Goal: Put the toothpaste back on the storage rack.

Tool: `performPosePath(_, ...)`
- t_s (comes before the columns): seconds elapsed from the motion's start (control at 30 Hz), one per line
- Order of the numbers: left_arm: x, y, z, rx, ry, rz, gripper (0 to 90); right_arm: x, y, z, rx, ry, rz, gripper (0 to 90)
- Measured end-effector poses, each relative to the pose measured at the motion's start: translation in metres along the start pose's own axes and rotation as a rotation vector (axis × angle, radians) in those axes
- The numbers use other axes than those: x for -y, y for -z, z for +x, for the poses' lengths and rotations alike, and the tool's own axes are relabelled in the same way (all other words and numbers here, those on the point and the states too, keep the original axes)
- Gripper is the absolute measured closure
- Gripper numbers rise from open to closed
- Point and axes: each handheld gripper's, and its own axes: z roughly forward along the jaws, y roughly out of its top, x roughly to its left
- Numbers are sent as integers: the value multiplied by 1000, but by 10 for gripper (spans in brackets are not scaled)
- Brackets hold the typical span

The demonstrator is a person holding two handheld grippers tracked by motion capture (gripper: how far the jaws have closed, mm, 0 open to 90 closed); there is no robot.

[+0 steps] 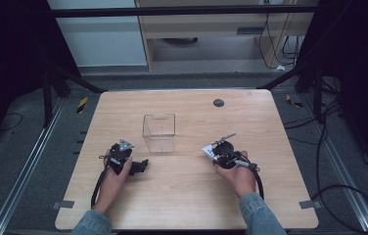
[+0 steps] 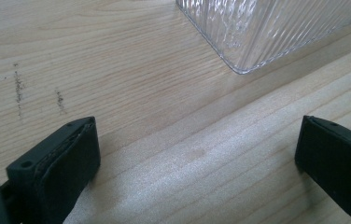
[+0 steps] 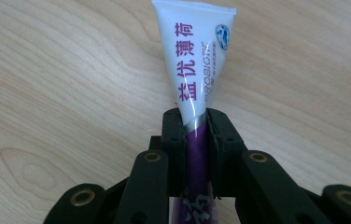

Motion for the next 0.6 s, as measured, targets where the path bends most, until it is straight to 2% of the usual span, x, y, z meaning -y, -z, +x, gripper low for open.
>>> performPosePath(0.17,0,0,0,0,1,-1,0,-11,12,-10,8,-5,-29,783)
performPosePath(0.37,0,0,0,0,1,-1,0,-17,18,-18,7,-26,-53,783)
performPosePath(0.53,0,0,0,0,1,-1,0,-22,22,-27,5,-51,-93,783)
performPosePath(0.6,0,0,0,0,1,-1,0,-26,26,-31,-7,-66,-134,783)
